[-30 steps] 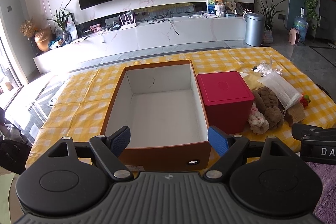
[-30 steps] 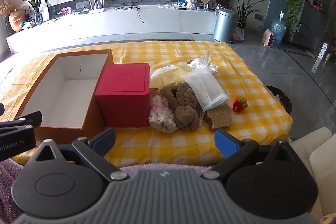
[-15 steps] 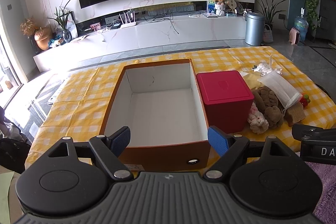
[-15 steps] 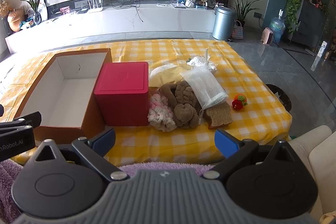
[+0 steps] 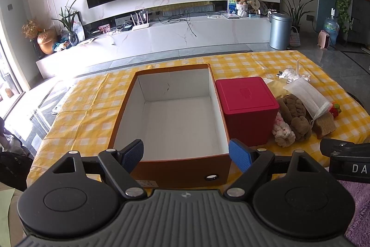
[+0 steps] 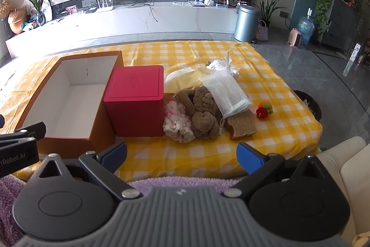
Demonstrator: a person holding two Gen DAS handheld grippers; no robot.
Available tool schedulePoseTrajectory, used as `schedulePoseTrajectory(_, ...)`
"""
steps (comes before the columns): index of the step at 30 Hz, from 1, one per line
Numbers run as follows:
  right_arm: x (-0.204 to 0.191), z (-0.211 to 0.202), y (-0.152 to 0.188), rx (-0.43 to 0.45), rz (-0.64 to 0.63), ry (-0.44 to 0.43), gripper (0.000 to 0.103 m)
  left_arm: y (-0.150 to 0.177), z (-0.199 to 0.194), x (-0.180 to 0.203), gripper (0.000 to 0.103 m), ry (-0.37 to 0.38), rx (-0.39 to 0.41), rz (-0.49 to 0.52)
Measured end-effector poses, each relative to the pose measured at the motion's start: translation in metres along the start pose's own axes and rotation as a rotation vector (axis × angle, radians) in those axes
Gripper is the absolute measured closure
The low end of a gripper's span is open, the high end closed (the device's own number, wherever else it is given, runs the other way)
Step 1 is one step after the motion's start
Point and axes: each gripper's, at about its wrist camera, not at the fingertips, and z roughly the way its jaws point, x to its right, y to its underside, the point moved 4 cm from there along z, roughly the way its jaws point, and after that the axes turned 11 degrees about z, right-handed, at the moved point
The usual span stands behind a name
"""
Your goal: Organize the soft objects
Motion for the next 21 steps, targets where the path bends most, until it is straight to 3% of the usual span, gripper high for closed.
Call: schedulePoseTrajectory(21,0.002,0.002,0.000,-0.007,0.000,-0.001,0.004,-0.002,0.004,0.010,0.007,0.025,-0.009,0.010)
